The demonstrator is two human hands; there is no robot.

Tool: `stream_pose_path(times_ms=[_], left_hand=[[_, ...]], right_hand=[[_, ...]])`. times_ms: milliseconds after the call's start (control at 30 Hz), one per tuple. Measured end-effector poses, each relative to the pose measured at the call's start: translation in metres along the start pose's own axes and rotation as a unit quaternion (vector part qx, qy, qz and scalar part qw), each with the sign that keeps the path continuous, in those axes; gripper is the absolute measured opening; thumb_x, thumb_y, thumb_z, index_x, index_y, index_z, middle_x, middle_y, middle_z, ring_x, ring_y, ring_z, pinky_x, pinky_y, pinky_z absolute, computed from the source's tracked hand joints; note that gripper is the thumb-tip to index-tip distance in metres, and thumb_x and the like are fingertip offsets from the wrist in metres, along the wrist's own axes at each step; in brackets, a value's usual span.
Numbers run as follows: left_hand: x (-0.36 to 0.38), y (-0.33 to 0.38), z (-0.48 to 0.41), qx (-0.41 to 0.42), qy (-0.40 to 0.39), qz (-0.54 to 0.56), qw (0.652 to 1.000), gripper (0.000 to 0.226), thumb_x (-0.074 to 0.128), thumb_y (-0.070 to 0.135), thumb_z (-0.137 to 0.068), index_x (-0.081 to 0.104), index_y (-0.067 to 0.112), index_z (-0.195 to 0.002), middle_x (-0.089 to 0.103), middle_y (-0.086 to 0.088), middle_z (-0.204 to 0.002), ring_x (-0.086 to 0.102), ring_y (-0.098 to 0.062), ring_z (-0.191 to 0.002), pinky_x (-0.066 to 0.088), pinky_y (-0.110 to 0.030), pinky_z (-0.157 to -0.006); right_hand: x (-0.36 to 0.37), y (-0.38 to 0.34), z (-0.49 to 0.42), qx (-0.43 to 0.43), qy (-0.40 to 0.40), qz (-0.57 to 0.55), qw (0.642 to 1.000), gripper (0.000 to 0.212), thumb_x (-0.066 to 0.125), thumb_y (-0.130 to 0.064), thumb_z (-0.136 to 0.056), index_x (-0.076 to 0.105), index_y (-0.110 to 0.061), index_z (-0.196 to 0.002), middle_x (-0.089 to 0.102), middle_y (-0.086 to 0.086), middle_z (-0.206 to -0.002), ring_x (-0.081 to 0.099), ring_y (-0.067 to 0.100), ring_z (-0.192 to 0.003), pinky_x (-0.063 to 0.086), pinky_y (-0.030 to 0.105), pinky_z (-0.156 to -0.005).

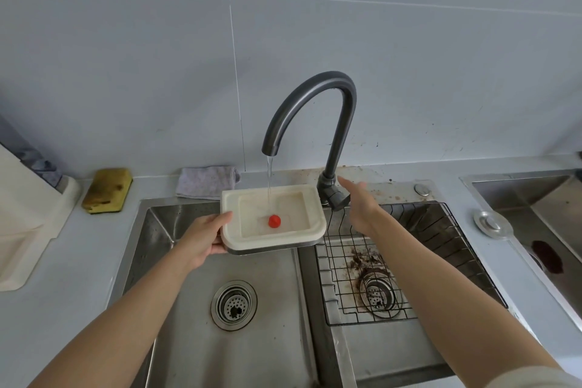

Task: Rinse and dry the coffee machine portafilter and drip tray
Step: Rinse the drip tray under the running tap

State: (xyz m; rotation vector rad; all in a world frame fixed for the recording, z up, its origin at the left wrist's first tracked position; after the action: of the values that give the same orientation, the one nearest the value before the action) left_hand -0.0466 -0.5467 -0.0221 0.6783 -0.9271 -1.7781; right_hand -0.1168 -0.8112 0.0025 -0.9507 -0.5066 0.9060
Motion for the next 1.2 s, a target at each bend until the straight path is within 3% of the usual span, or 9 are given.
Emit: stream_pose_path(times_ms=[267,433,567,633,733,867,1033,1200], left_hand=[[-0.003,0.001,0.005,0.0,0.008,-0.003,1.0,0.033,0.048,0.02,-0.095,0.053,0.001,-0.121,0.065,-0.011,-0.092,0.062,-0.027,-0.086,0.049,-0.043,-0.079],[-0.009,0.002,0.011,0.006,0.011,-0.002,1.0,0.033,0.048,0.02,-0.095,0.053,0.001,-0.121,0.065,-0.011,-0.093,0.062,-0.025,-0.084,0.049,-0.041,-0.076],[-0.018,0.003,0.021,0.009,0.011,-0.001,1.0,0.03,0.047,0.02,-0.095,0.053,0.003,-0.118,0.065,-0.01,-0.092,0.062,-0.023,-0.083,0.051,-0.037,-0.071],[-0.024,0.004,0.026,0.013,0.012,-0.002,1.0,0.03,0.047,0.02,-0.095,0.053,0.003,-0.119,0.065,-0.01,-0.092,0.063,-0.023,-0.083,0.051,-0.036,-0.068],[-0.034,0.004,0.034,0.014,0.02,-0.008,1.0,0.032,0.048,0.02,-0.095,0.053,0.002,-0.121,0.065,-0.01,-0.094,0.063,-0.024,-0.085,0.052,-0.037,-0.069],[-0.047,0.0,0.047,0.005,0.023,-0.023,0.999,0.032,0.048,0.023,-0.095,0.053,0.003,-0.12,0.066,-0.01,-0.096,0.064,-0.022,-0.087,0.053,-0.034,-0.067],[-0.056,-0.007,0.059,-0.014,0.057,-0.066,0.996,0.032,0.047,0.026,-0.095,0.055,0.003,-0.116,0.066,-0.015,-0.103,0.063,-0.026,-0.092,0.054,-0.033,-0.067],[-0.059,-0.018,0.067,-0.016,0.085,-0.094,0.992,0.035,0.045,0.029,-0.096,0.056,0.002,-0.116,0.065,-0.017,-0.114,0.062,-0.026,-0.099,0.053,-0.039,-0.084]], right_hand=[[0.005,-0.014,-0.002,0.011,0.0,0.028,1.0,0.087,0.053,-0.038,-0.09,-0.006,-0.009,-0.146,0.01,0.016,-0.153,0.021,0.031,-0.138,0.026,0.042,-0.107],[-0.002,-0.007,0.01,-0.005,-0.033,0.103,0.994,0.094,0.053,-0.035,-0.091,-0.021,-0.016,-0.145,0.0,0.013,-0.156,0.008,0.032,-0.143,0.014,0.05,-0.114],[0.008,0.015,0.034,-0.036,-0.123,0.152,0.98,0.107,0.064,-0.033,-0.083,-0.024,-0.019,-0.143,0.006,0.004,-0.157,0.009,0.026,-0.144,0.01,0.045,-0.115],[0.019,0.03,0.044,-0.044,-0.173,0.196,0.964,0.116,0.068,-0.032,-0.079,-0.029,-0.022,-0.141,-0.001,-0.003,-0.156,0.006,0.021,-0.144,0.011,0.041,-0.115],[0.035,0.045,0.058,-0.081,-0.233,0.235,0.94,0.12,0.071,-0.016,-0.079,-0.033,-0.02,-0.139,0.007,-0.018,-0.143,0.015,0.004,-0.134,0.017,0.024,-0.11],[0.048,0.059,0.068,-0.122,-0.261,0.263,0.921,0.141,0.083,-0.025,-0.06,-0.033,-0.023,-0.139,0.022,-0.006,-0.152,0.027,0.013,-0.138,0.027,0.038,-0.114],[0.059,0.072,0.072,-0.137,-0.216,0.284,0.924,0.125,0.081,-0.018,-0.067,-0.016,-0.018,-0.146,0.03,-0.004,-0.148,0.031,0.016,-0.136,0.03,0.038,-0.113],[0.064,0.087,0.074,-0.124,-0.203,0.283,0.929,0.113,0.076,-0.021,-0.074,-0.009,-0.017,-0.148,0.037,-0.005,-0.143,0.037,0.014,-0.13,0.03,0.026,-0.106]])
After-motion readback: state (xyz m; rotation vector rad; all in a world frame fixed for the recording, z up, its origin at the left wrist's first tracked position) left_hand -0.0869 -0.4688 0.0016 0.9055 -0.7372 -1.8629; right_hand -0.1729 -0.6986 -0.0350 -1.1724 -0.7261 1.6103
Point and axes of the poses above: each hand's wrist, its own z-axis away from the middle knuckle, its own x-axis out of the palm, y = z × x, the point moved 2 cm from there along -z, towards the middle knuckle
